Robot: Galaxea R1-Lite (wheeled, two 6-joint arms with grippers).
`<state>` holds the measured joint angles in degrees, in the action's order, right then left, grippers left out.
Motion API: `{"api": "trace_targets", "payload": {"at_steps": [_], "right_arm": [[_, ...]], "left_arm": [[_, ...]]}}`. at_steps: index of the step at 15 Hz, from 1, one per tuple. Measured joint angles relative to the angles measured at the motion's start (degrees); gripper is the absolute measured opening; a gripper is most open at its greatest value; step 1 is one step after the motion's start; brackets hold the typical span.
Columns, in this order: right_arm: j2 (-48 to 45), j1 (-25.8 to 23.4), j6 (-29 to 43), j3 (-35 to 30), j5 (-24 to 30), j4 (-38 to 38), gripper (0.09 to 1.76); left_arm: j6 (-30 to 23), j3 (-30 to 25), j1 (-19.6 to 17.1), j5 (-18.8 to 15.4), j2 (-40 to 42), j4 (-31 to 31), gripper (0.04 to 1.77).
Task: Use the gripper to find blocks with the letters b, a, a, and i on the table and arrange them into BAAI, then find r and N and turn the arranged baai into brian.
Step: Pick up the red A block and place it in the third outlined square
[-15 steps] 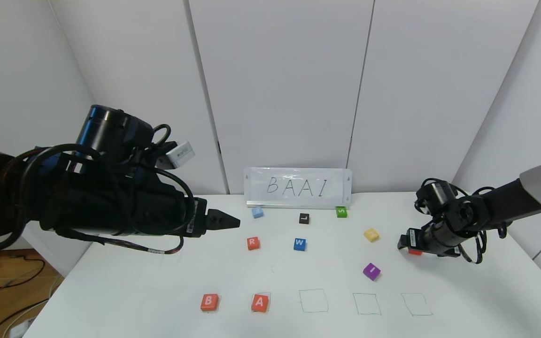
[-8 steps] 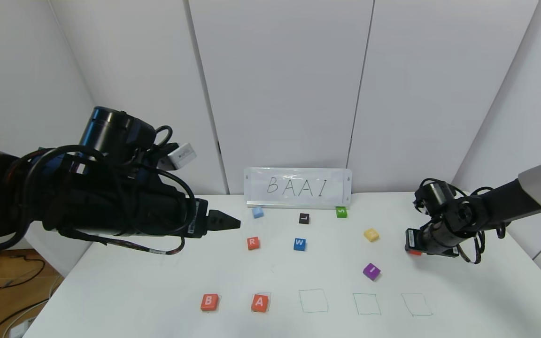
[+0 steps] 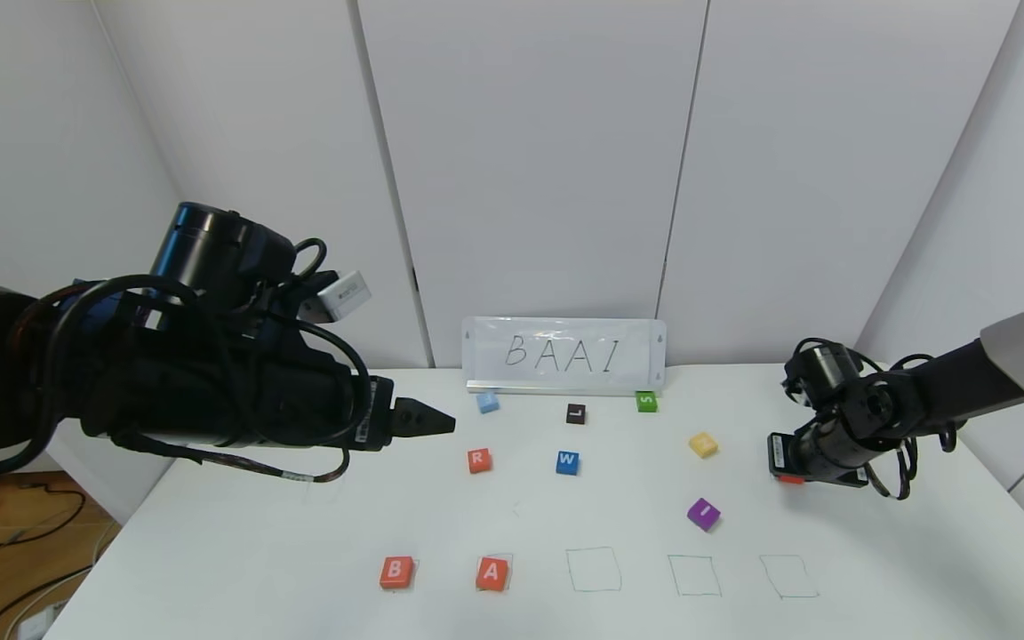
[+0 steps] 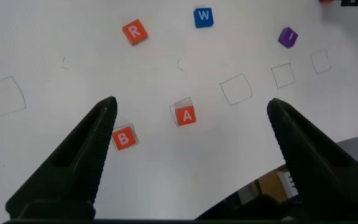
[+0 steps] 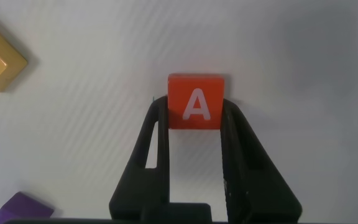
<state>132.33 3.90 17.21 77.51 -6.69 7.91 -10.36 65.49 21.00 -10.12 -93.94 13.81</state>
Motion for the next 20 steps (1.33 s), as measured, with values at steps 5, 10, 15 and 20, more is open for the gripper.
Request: {"api": "trace_targets", "payload": {"at_steps": [5,10,15,20], "right_arm": [[-0.7,0.1,0.0,-0.3,0.0,0.1,0.54],[-3.9,1.3,0.2,-1.5,0.1,0.8,0.54],[-8.7,3.9,1.6,-3.1,0.1,2.0,0.54],[-14.2,8.2,4.6,-3.3,0.1,7.5,0.54]], "left_arm": [[0.0,0.0,0.0,0.0,0.0,0.0,1.72],[0.0,0.0,0.0,0.0,0.0,0.0,1.72],[0.0,0.0,0.0,0.0,0.0,0.0,1.72],[0.0,-0.1,0.1,0.0,-0.1,0.0,1.72]]}}
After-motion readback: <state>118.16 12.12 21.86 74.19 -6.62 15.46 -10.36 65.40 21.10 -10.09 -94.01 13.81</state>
